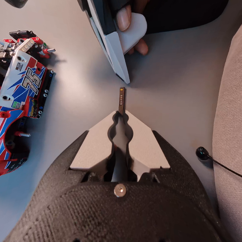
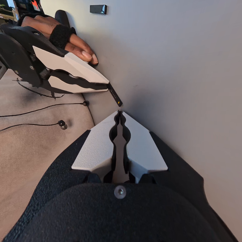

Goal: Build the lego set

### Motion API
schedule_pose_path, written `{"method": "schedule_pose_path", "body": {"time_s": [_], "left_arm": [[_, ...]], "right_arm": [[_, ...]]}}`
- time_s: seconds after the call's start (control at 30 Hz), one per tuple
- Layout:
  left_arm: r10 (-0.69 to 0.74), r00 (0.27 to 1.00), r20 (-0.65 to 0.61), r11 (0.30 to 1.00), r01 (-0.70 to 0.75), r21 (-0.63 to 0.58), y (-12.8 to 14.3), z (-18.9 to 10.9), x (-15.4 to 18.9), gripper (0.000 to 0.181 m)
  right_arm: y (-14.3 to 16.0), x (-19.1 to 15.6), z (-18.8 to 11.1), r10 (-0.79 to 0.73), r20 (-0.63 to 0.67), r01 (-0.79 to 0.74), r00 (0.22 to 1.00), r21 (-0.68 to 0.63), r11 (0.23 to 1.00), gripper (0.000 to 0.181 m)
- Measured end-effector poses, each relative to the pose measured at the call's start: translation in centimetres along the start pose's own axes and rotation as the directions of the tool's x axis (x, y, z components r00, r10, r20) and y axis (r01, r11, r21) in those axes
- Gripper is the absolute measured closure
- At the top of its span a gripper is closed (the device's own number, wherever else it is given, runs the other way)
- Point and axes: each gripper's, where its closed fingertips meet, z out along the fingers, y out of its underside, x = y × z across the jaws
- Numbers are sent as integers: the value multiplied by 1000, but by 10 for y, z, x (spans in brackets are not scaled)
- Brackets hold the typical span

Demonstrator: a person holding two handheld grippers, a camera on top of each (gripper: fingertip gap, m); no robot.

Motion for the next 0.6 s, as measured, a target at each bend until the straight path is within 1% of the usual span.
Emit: {"method": "schedule_pose_path", "body": {"time_s": [0.07,0.1,0.2,0.3,0.37,0.47,0.6], "left_arm": [[-3,1000,-6,1000,3,4,1,-1,1,177],[0,1000,-2,1000,0,5,1,-1,2,177],[1,1000,1,1000,-1,7,1,-1,2,177],[12,1000,11,1000,-13,14,1,-2,1,177],[40,999,29,999,-41,23,1,-2,0,177],[96,992,87,994,-100,41,0,-4,-6,177],[163,969,188,978,-184,96,-13,-12,-15,177]], "right_arm": [[-6,-2,-2,-16,-3,16,1000,50,999,181],[-7,-5,-2,-22,-2,22,1000,52,998,181],[-7,-4,-3,-94,-67,96,993,33,995,181],[-11,-1,-7,-147,-110,154,983,57,986,181],[-12,2,-9,-195,-145,207,970,75,975,175],[-14,-4,-11,-236,-118,251,964,126,960,164],[-22,-18,-15,-273,-52,277,961,231,933,153]]}}
